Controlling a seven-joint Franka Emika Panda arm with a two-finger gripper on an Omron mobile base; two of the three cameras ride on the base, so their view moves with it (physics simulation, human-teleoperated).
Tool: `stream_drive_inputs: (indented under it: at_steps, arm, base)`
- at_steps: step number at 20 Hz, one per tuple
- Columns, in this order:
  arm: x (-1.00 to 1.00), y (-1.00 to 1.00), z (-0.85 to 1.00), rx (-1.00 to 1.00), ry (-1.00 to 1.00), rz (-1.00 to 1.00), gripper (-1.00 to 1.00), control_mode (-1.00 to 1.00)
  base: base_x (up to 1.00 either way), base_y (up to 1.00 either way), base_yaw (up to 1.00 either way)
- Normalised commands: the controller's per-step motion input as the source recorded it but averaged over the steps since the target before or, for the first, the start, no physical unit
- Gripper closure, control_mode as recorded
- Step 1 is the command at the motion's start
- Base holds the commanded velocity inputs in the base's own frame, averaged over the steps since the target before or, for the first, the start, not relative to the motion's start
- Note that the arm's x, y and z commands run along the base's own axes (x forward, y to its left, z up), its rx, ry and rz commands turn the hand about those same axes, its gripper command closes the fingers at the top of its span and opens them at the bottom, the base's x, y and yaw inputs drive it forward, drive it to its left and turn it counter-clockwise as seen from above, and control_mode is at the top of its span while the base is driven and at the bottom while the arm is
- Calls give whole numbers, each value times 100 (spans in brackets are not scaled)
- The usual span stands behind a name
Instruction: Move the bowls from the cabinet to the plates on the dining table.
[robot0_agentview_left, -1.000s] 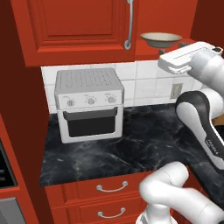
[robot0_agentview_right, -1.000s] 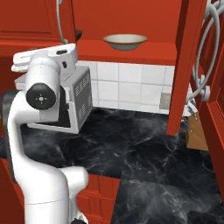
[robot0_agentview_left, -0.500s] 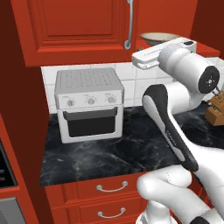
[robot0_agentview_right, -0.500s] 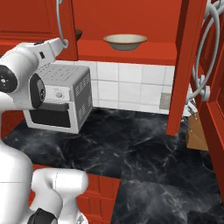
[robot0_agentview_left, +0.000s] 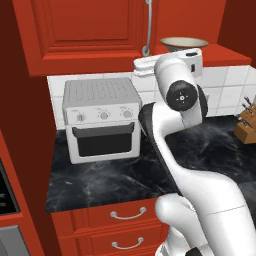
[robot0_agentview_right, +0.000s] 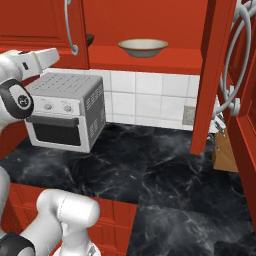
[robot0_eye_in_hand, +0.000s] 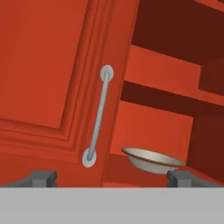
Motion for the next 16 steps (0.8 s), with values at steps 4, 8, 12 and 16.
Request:
stream_drive_inputs:
  at_steps: [4,8,12,16]
  arm:
    - [22,10,-20,9,-10,-6,-100,-100]
    - [49,-1,-10,6,-2,11,-100,-100]
    - [48,-13,0,5,0,18,-100,-100]
    - [48,-1,8,0,0,9,-100,-100]
  base:
    - [0,0,0]
    - [0,0,0]
    - [0,0,0]
    - [0,0,0]
